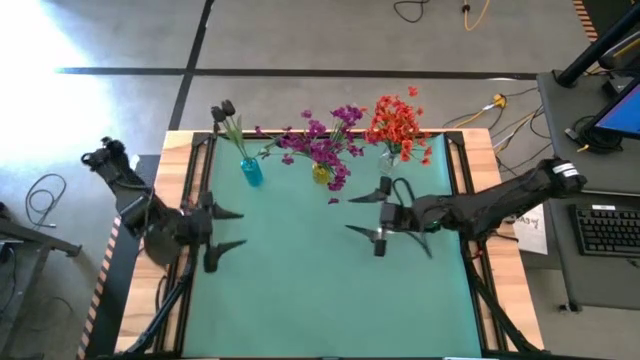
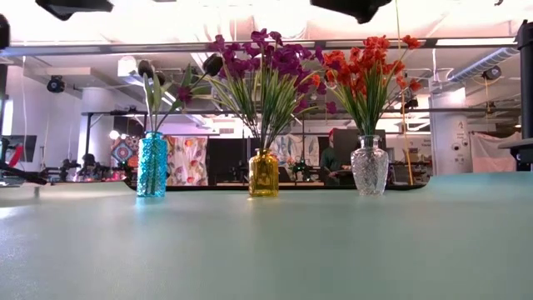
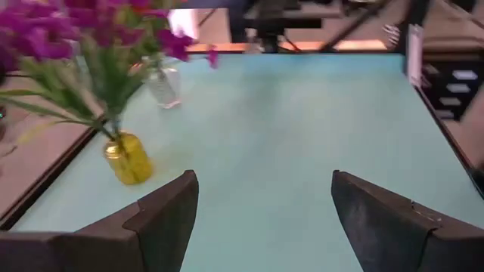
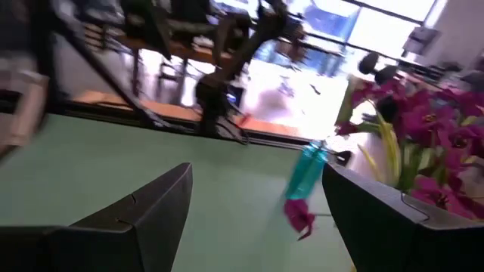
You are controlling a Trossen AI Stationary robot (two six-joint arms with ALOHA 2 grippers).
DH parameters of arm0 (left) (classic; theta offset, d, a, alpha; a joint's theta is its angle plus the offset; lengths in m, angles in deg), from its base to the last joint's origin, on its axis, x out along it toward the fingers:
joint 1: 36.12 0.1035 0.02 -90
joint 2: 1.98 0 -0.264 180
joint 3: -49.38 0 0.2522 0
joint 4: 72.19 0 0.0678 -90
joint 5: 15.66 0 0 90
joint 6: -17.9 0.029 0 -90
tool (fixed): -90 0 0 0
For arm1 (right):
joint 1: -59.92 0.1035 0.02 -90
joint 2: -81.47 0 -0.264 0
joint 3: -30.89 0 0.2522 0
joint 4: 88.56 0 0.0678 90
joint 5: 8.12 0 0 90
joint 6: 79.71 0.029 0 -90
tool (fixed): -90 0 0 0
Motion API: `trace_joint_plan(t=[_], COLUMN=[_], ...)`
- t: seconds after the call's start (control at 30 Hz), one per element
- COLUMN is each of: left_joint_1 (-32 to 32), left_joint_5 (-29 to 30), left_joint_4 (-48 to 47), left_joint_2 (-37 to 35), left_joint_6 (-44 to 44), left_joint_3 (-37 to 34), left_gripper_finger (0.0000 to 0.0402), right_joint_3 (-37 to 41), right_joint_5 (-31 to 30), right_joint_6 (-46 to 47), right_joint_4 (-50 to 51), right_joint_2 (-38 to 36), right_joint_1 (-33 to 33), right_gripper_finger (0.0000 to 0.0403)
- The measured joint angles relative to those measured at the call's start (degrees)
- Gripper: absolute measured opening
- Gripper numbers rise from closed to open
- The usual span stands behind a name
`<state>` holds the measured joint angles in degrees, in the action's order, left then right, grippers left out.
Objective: Sort flowers into vase by color
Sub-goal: Return to Home Position
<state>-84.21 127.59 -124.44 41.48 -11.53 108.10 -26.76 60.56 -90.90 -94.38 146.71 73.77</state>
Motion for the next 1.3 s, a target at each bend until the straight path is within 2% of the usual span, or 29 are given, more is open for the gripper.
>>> trace_joint_plan(t=[0.07,0.17,0.27,0.4,0.6,0.77,0.93,1.07,1.3], left_joint_1=[-3.6,-7.8,-10.3,-11.1,-11.1,-11.0,-9.9,-8.0,-4.2], left_joint_5=[1.7,5.3,6.2,7.2,11.3,13.8,13.8,13.7,10.1], left_joint_4=[0.0,0.1,0.2,2.0,7.6,13.5,19.6,21.1,27.5], left_joint_2=[0.4,0.6,0.2,-0.8,-4.5,-9.1,-14.2,-17.7,-22.2], left_joint_6=[-0.9,-3.7,-6.3,-7.8,-6.4,0.9,11.4,16.4,24.9], left_joint_3=[-1.6,-4.0,-6.3,-9.7,-14.9,-17.7,-19.3,-19.7,-23.4], left_gripper_finger=[0.0285,0.0285,0.0285,0.028,0.0272,0.0265,0.0258,0.0251,0.0238], right_joint_3=[2.3,6.0,9.8,15.6,24.8,29.1,30.1,30.1,30.1], right_joint_5=[2.4,3.2,3.3,3.3,3.3,3.3,4.7,6.9,8.1], right_joint_6=[1.0,1.6,2.6,4.4,4.1,4.3,5.9,6.2,5.4], right_joint_4=[-0.1,-0.2,-0.5,-2.8,-14.3,-21.4,-21.5,-21.5,-21.4], right_joint_2=[-3.0,-7.3,-12.3,-18.5,-24.8,-26.5,-26.3,-26.1,-26.3], right_joint_1=[0.0,0.2,0.1,0.1,-0.8,-4.1,-7.6,-9.8,-11.2], right_gripper_finger=[0.0288,0.0288,0.0288,0.0288,0.0288,0.0288,0.0288,0.0288,0.0288])
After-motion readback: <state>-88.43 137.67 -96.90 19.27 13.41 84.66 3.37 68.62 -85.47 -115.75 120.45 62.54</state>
